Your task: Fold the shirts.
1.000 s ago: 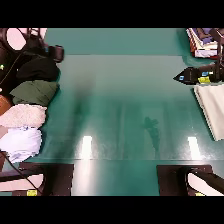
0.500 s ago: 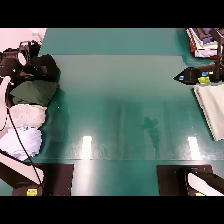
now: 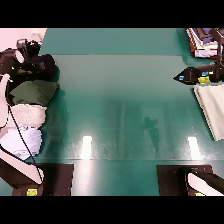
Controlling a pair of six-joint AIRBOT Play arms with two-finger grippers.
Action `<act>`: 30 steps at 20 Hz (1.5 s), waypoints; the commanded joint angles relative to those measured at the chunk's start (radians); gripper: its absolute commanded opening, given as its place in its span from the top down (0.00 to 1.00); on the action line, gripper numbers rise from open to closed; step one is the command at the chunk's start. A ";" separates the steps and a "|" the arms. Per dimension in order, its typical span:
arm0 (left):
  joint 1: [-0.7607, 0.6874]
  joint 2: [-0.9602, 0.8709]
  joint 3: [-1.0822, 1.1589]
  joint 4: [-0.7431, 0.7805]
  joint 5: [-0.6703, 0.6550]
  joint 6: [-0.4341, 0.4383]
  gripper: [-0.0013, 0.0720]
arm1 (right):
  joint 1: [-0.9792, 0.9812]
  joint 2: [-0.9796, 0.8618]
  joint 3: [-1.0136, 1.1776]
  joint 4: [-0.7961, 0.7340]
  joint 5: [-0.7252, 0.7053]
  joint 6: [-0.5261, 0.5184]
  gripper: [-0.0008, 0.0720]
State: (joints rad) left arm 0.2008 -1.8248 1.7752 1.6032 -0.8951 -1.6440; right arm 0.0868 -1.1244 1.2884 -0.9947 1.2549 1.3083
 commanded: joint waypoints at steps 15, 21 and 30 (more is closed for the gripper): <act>-0.644 0.646 0.187 -0.069 -0.402 0.024 0.95 | 0.000 -0.002 0.397 -0.002 -0.150 -0.062 0.97; -0.983 0.483 -0.176 -0.150 -0.310 0.028 0.12 | 0.000 -0.002 0.415 -0.002 -0.097 -0.062 0.97; -0.719 0.417 -0.268 -0.154 -0.405 -0.016 0.15 | 0.000 -0.002 0.415 -0.002 -0.023 -0.062 0.97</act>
State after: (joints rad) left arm -0.6064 -1.3998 1.5551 1.5181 -1.2625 -1.6428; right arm 0.0868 -1.1255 1.7023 -0.9966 1.2156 1.2465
